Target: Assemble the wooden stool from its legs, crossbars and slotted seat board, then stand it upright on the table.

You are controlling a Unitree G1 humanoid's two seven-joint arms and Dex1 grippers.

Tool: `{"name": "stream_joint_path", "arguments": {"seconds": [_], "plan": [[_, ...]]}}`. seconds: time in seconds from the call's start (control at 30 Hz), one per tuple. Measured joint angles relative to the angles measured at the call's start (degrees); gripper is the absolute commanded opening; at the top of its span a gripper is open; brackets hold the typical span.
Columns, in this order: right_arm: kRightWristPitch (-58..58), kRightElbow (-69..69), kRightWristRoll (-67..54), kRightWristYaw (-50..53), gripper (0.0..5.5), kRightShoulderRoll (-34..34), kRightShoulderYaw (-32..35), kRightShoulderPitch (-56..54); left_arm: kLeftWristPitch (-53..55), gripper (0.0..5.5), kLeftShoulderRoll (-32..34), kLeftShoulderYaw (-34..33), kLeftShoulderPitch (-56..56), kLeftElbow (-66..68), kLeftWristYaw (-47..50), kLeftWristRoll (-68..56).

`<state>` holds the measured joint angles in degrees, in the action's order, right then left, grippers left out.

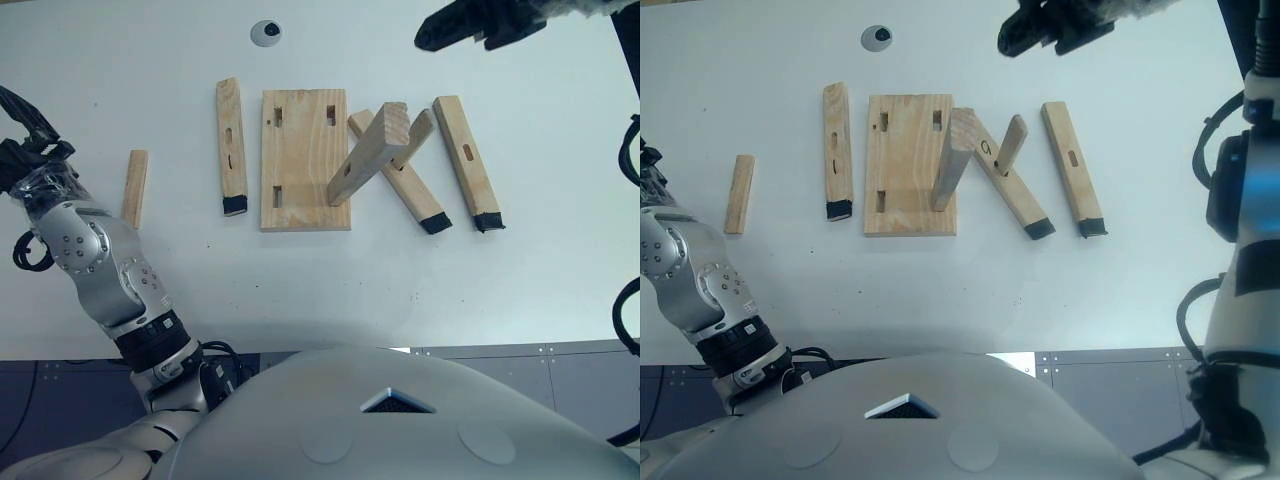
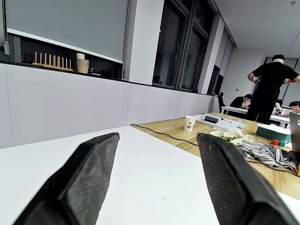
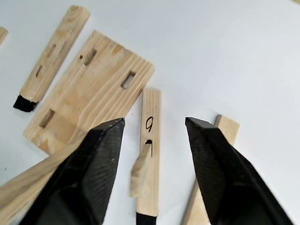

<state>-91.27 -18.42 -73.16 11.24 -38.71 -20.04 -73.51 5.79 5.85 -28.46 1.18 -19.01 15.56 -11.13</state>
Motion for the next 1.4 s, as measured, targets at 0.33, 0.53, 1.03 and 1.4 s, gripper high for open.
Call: {"name": "stream_joint_path", "arguments": {"seconds": [0.33,0.53,1.03,1.4], "plan": [[7.5,16.9,17.5,-23.4,3.68,-9.6,1.0,24.9,1.1,3.04,2.7,-1.2,-1.0,1.1,-1.7,-0.2],[8.4,32.4,18.2,-28.3,4.02,-10.0,7.1,42.2,2.7,3.04,5.8,-1.2,-4.0,3.7,-3.7,-0.5],[25.9,43.3,39.2,-25.0,4.02,-1.5,2.7,62.0,4.3,3.04,10.4,1.7,-12.7,13.0,-8.8,-1.2],[28.5,41.9,48.0,-24.0,2.28,2.6,0.8,64.9,4.3,3.04,11.9,5.2,-16.8,16.3,-11.2,-0.4]]}}
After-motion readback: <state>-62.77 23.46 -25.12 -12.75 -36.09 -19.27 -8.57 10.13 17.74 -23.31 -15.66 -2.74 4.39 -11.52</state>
